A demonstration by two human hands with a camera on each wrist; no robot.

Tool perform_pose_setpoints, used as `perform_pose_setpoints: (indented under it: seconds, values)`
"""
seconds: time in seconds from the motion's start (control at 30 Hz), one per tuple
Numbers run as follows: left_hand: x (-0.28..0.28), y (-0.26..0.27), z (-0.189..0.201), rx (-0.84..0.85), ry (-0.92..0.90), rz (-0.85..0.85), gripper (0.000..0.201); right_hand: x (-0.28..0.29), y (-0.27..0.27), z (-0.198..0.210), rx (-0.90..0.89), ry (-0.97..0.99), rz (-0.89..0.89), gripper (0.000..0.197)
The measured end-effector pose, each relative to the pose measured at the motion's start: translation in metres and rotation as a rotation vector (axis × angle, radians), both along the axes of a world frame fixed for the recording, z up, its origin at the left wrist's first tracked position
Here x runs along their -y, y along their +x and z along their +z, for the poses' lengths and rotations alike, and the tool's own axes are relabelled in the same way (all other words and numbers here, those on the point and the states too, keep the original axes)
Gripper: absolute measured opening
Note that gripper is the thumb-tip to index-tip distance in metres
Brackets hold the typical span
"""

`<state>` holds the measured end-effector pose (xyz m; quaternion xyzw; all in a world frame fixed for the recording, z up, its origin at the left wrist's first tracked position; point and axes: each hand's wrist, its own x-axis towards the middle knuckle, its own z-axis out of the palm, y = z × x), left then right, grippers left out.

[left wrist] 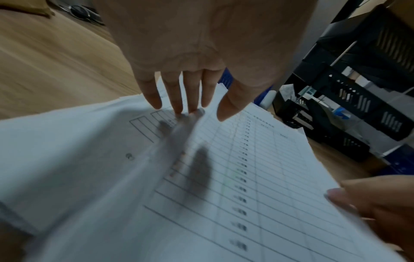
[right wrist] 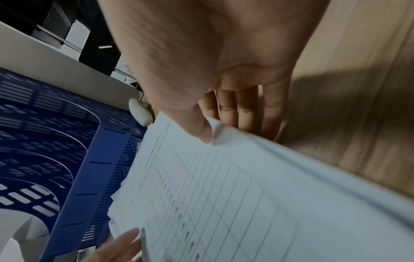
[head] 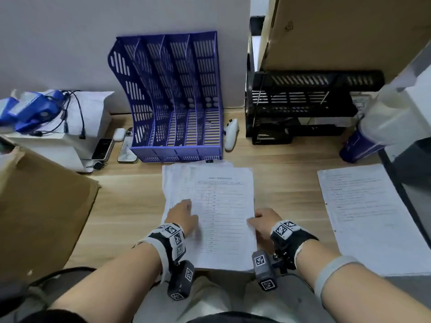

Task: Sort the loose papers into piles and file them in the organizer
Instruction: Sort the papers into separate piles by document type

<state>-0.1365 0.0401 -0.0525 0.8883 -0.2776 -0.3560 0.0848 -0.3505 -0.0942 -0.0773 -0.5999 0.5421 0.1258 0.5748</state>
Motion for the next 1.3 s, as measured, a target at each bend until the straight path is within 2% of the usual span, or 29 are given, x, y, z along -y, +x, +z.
perform_pose_setpoints:
  seconds: [0.03, 0.13, 0.27, 0.37, 0.47, 0.63, 0.7, 0.77, 0.8, 0.87, 0.9, 1.0, 1.07, 1.1, 1.17, 1.23, 1.3]
  values:
    - [-0.002, -0.001, 0.001, -0.047, -0.029, -0.022, 0.019, -0.001, 0.0, 0.004, -0.03, -0.047, -0.003, 0.013]
    - [-0.001, 0.003, 0.0, -0.145, -0.093, -0.034, 0.051, 0.0, -0.006, 0.015, -0.137, -0.149, -0.099, 0.023]
    - [-0.003, 0.016, 0.002, 0.03, -0.042, -0.058, 0.065, -0.001, -0.014, 0.022, -0.163, -0.183, -0.205, 0.02]
    - [-0.006, 0.019, 0.004, -0.002, -0.014, -0.081, 0.055, -0.012, -0.003, 0.023, -0.087, -0.133, -0.216, 0.016]
    - [-0.01, 0.017, 0.002, -0.111, -0.087, -0.063, 0.053, -0.023, 0.01, 0.021, -0.095, -0.122, -0.207, 0.015]
    - [-0.011, 0.017, -0.002, -0.359, -0.23, 0.022, 0.051, -0.023, 0.003, 0.023, -0.186, -0.199, -0.409, 0.038]
    - [-0.007, 0.014, -0.003, -0.395, -0.226, 0.017, 0.051, -0.018, -0.005, 0.025, -0.203, -0.246, -0.399, 0.036]
    - [-0.001, 0.006, -0.005, -0.396, -0.195, -0.026, 0.053, -0.014, -0.012, 0.025, -0.179, -0.213, -0.364, 0.042]
    - [0.004, 0.001, -0.007, -0.381, -0.181, -0.056, 0.049, -0.014, -0.015, 0.023, -0.168, -0.159, -0.334, 0.048]
    - [0.013, -0.01, -0.01, -0.348, -0.174, -0.103, 0.025, -0.012, -0.021, 0.024, -0.169, -0.088, -0.267, 0.06]
    - [0.018, -0.016, -0.012, -0.345, -0.177, -0.12, 0.016, -0.01, -0.026, 0.026, -0.174, -0.094, -0.25, 0.063]
    - [0.035, -0.039, -0.006, -0.395, -0.195, -0.154, 0.007, 0.004, -0.052, 0.027, -0.187, -0.186, -0.28, 0.061]
    - [0.045, -0.054, 0.0, -0.432, -0.21, -0.173, 0.032, 0.014, -0.067, 0.029, -0.206, -0.243, -0.306, 0.06]
    - [0.051, -0.063, 0.001, -0.455, -0.205, -0.187, 0.036, 0.02, -0.075, 0.029, -0.221, -0.275, -0.311, 0.06]
    - [0.061, -0.082, 0.003, -0.457, -0.204, -0.258, 0.027, 0.032, -0.092, 0.025, -0.285, -0.352, -0.284, 0.058]
    - [0.071, -0.097, 0.001, -0.458, -0.213, -0.301, 0.013, 0.043, -0.111, 0.017, -0.433, -0.411, -0.173, 0.06]
    - [0.08, -0.107, -0.003, -0.451, -0.209, -0.305, 0.026, 0.049, -0.127, 0.008, -0.511, -0.419, -0.093, 0.062]
